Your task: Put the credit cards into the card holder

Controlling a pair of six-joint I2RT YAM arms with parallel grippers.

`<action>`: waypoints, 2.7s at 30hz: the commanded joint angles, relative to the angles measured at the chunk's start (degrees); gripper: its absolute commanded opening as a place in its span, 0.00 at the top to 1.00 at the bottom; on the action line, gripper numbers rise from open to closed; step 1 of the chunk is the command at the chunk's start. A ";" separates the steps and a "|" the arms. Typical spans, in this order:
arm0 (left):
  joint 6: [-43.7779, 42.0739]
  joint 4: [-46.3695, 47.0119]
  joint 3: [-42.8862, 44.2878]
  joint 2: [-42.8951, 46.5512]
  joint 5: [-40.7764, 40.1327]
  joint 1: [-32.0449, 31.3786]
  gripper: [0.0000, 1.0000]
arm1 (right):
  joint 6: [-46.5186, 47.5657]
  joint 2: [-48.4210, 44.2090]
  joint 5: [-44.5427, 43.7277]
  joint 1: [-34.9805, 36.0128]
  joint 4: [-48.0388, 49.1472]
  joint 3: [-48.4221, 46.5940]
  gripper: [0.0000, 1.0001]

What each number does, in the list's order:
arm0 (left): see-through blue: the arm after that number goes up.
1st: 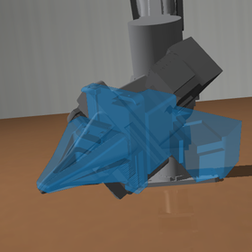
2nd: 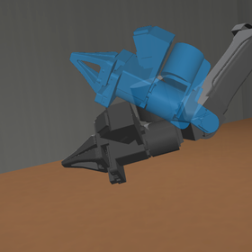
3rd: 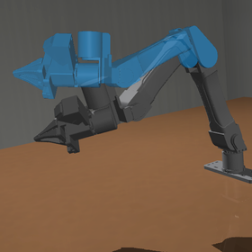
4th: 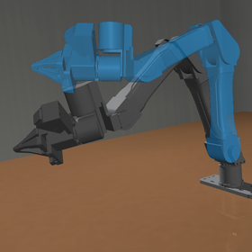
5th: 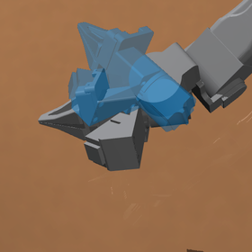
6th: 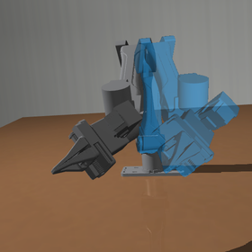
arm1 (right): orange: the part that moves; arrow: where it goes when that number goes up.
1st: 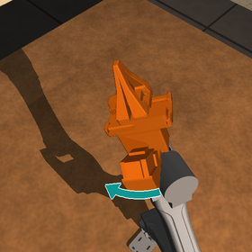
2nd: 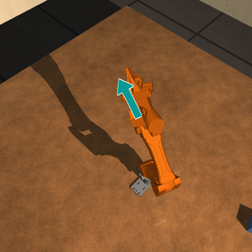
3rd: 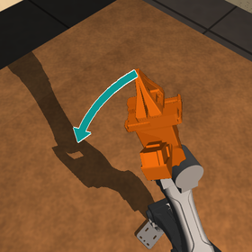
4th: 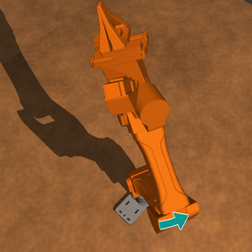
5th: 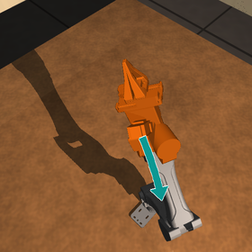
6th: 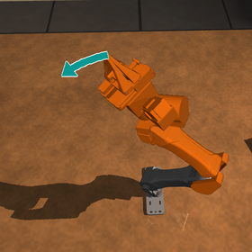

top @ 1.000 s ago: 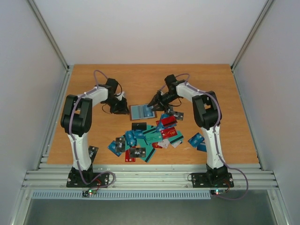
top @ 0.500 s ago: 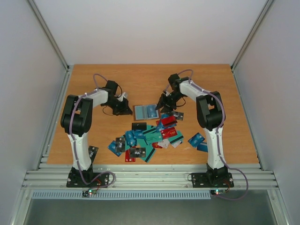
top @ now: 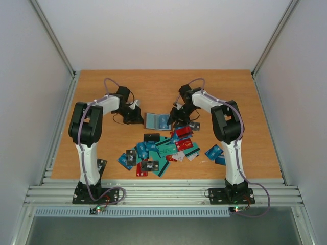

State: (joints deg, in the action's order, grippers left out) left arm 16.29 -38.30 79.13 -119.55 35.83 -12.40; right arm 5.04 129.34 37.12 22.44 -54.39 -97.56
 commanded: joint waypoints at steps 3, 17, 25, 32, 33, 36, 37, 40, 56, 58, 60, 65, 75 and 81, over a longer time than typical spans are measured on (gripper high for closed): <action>-2.32 -2.27 2.66 -3.77 -1.88 -2.85 1.00 | -1.65 -2.49 9.20 0.46 9.07 3.65 0.58; -2.06 -3.03 3.26 -4.46 -3.28 -3.54 1.00 | -8.94 -6.89 19.52 0.24 21.89 7.59 0.58; -2.08 -3.90 4.20 -4.95 -2.86 -3.77 1.00 | -11.20 -6.30 22.41 0.99 23.39 4.86 0.58; -1.50 -3.66 5.15 -5.62 -0.56 -3.83 1.00 | -12.68 -1.97 22.73 3.61 23.10 -0.49 0.58; -1.01 -3.18 5.15 -5.69 0.15 -3.85 1.00 | -12.82 -1.32 22.75 3.97 22.83 -1.40 0.57; 0.18 -1.99 5.15 -5.96 2.96 -3.86 1.00 | -12.38 0.35 22.55 4.86 20.69 -4.33 0.58; 0.33 -1.69 5.15 -5.96 3.56 -3.80 1.00 | -12.19 0.75 22.55 4.89 20.20 -4.82 0.58; 1.36 0.32 3.98 -5.58 5.99 -3.64 1.00 | -12.46 2.11 22.76 4.89 20.05 -5.78 0.58; 7.19 10.48 -3.20 -5.37 14.66 0.95 0.99 | -19.68 -0.05 27.20 1.59 26.08 -13.81 0.58; 6.64 9.54 -2.59 -5.58 14.66 1.15 0.99 | -19.20 -3.03 22.12 -1.10 22.84 -12.59 0.58; 6.22 8.96 -2.12 -5.90 14.93 1.32 0.99 | -16.94 -6.20 14.49 -3.99 17.16 -10.95 0.59; 6.11 8.51 -1.70 -6.63 15.22 1.68 0.98 | -12.17 -11.48 -0.73 -9.17 9.15 -1.71 0.67; 6.94 9.23 -2.01 -6.72 16.03 1.69 0.97 | -13.03 -7.27 6.52 -2.33 16.00 4.19 0.72; 7.51 9.61 -1.88 -6.73 16.21 1.69 0.97 | -13.38 -1.66 9.71 2.12 16.60 -0.71 0.71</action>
State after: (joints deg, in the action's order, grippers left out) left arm 23.03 -29.17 76.82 -124.09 53.36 -10.94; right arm -8.71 125.19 43.72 23.09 -39.42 -94.48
